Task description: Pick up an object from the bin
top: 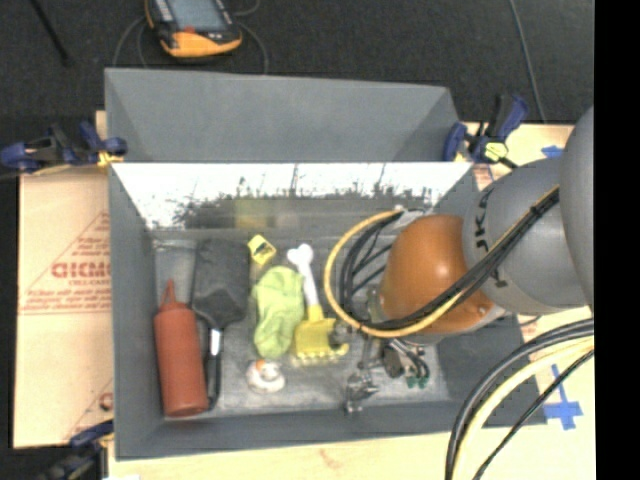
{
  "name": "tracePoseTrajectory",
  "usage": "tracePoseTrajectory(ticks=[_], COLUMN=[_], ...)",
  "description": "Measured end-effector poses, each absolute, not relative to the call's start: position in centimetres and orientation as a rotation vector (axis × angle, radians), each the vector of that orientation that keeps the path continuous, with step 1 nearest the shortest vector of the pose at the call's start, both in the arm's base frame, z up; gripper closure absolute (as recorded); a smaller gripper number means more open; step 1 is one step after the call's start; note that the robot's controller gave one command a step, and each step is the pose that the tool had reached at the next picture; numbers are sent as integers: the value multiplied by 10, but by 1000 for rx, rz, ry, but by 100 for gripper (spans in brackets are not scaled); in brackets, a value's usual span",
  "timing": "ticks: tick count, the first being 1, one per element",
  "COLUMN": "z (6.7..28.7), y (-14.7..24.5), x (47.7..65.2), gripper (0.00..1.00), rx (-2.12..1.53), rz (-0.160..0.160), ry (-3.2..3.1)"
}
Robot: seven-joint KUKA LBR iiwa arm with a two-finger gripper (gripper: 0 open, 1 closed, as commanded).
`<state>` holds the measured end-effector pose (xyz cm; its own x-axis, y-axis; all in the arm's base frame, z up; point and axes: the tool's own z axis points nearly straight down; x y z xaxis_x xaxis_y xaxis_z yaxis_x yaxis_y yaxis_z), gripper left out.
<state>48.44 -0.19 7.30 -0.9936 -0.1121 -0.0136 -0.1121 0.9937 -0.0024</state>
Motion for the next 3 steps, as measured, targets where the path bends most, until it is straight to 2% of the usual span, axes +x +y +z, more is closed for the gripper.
tracePoseTrajectory(ticks=[1, 2, 3], z=[75, 75, 89], y=[-2, -2, -2], x=[485, 485, 483], gripper=[100, 100, 100], rx=[-177, -177, -188], rz=[-3, -3, -2], ry=[3120, 3120, 3138])
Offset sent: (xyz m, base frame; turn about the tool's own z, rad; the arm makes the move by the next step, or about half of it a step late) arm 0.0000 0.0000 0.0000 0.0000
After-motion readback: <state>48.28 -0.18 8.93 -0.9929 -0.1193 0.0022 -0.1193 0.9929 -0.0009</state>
